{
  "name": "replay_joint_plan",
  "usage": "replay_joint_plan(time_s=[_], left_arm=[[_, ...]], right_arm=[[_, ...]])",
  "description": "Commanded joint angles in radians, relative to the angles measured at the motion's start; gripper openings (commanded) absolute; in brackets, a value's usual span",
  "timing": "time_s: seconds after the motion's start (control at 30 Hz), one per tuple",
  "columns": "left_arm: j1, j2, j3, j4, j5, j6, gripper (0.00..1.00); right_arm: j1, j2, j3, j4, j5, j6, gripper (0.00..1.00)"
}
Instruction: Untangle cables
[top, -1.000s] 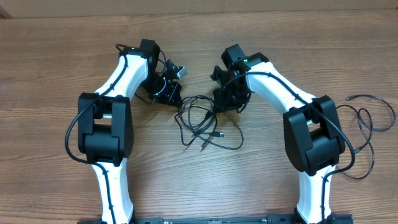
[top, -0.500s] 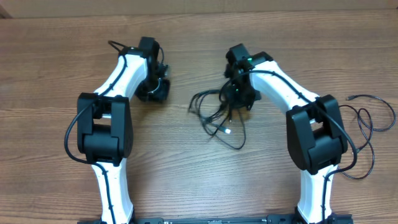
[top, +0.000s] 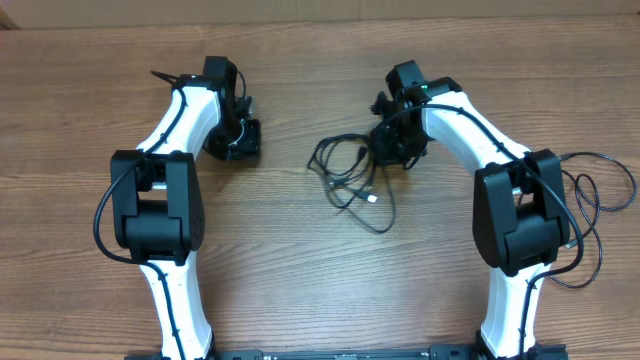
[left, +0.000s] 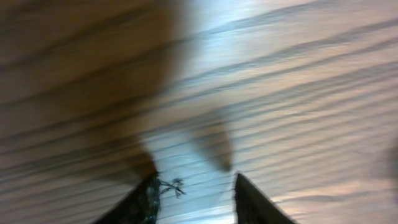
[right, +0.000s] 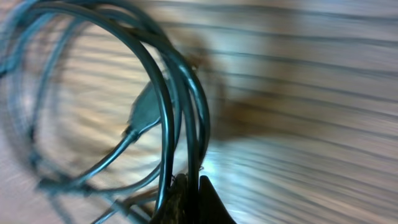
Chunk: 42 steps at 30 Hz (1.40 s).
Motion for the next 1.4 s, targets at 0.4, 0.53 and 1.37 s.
replay_joint_plan(time_s=[0.4, 0.53, 1.37], left_arm=[[-0.093, -0.034, -0.014, 0.034, 0.246, 0.071, 0.47], [-0.121, -0.034, -0.019, 0.035, 0.203, 0.073, 0.45], [-0.142, -0.033, -0.092, 0.072, -0.015, -0.022, 0.33]], right_arm=[[0.051, -0.030, -0.005, 0.039, -0.175, -0.055, 0.04], [0.051, -0.030, -0.005, 0.039, -0.175, -0.056, 0.04], [0.051, -0.030, -0.005, 0.031, -0.174, -0.056, 0.04]])
